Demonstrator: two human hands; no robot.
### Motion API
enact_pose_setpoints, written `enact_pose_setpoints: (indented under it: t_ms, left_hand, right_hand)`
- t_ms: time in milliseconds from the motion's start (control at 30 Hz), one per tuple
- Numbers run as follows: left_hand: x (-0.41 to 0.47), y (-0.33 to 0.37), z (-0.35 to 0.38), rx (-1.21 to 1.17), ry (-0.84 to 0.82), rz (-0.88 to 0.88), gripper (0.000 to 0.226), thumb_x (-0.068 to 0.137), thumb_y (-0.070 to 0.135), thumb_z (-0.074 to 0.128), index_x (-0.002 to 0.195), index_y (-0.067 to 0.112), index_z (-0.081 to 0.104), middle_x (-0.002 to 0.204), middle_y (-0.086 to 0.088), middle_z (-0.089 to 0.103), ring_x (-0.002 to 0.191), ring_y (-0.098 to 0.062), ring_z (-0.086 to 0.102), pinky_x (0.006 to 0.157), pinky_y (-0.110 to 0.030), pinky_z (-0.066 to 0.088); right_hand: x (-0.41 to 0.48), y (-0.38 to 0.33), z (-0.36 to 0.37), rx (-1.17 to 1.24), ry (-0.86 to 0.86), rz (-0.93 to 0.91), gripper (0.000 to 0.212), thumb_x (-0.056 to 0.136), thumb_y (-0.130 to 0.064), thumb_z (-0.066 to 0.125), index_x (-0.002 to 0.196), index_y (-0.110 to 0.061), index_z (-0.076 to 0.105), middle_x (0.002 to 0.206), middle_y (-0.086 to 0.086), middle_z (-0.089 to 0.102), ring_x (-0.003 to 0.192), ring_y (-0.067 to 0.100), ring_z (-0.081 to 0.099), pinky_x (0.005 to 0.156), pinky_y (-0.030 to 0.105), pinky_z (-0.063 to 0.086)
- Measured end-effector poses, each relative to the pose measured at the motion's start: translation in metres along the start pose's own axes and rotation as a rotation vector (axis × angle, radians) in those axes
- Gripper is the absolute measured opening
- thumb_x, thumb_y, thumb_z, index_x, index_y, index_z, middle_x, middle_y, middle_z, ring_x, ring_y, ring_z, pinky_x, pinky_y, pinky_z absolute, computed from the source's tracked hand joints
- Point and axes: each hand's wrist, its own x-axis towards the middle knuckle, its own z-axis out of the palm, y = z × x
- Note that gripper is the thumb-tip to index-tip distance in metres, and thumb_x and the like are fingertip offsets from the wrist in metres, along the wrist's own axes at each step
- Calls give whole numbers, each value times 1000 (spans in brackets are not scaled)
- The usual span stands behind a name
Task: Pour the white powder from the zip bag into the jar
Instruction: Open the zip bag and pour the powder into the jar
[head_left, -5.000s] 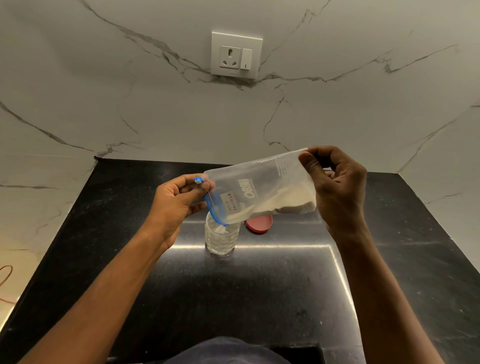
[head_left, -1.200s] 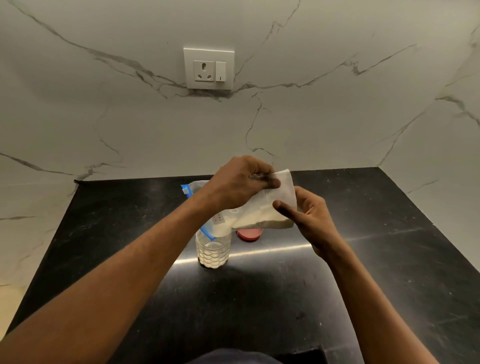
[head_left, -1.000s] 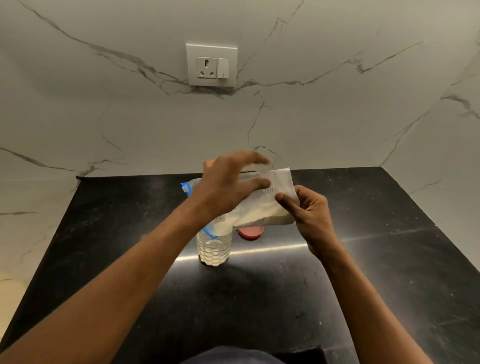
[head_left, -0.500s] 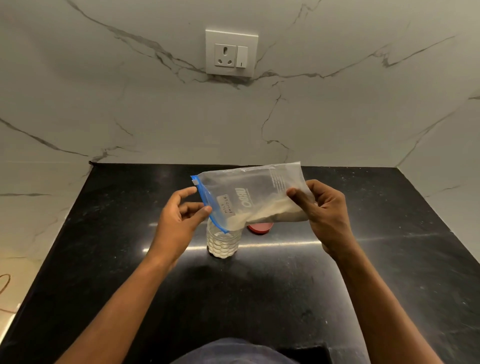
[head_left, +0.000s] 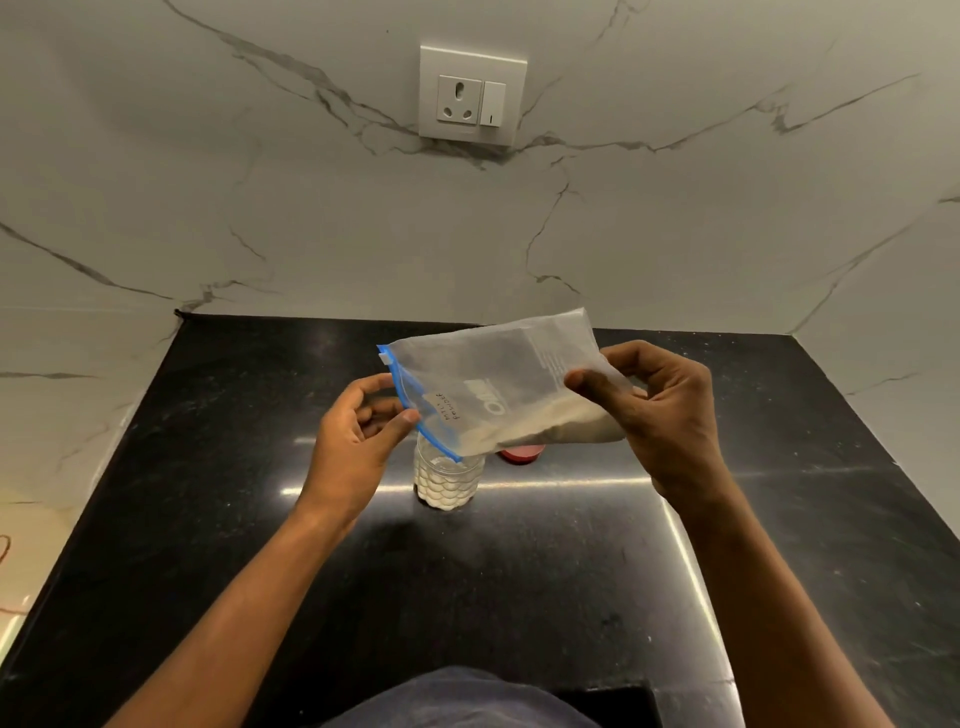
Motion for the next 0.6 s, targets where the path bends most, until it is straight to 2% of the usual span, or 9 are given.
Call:
enact_pose_setpoints:
  t_ms: [200, 333, 467, 600]
  left_hand:
    - [3, -3, -1, -66, -66, -87, 24, 97, 6, 73, 115, 21, 68, 110, 9, 82, 104, -9, 77, 78, -15, 60]
    - [5, -5, -1, -87, -95, -137, 24, 97, 7, 71, 116, 22, 66, 108, 12, 82, 103, -7, 78, 74, -14, 60]
    - [8, -7, -1, -101, -93, -152, 26, 97, 7, 72, 116, 22, 66, 110, 10, 82, 104, -8, 78, 73, -14, 60]
    - [10, -8, -3, -100, -91, -155, 25, 98, 5, 70, 116, 22, 66, 110, 9, 82, 103, -8, 78, 74, -15, 61]
  right_hand:
    - [3, -13, 12, -21, -11, -15, 10, 87, -18, 84, 93, -14, 76, 86, -6, 77, 70, 12, 76, 58, 22, 58]
    - [3, -18, 19, -61, -3, -49, 6, 89, -19, 81, 91, -21, 76, 88, -1, 76, 74, 13, 76, 61, 22, 58]
    - [2, -22, 24, -128, -1, -91, 6, 89, -33, 77, 90, -27, 75, 95, 6, 73, 84, 20, 74, 69, 34, 63]
    - [3, -23, 29, -142, 10, -106, 5, 91, -32, 76, 88, -28, 74, 94, 8, 71, 82, 22, 73, 68, 33, 62]
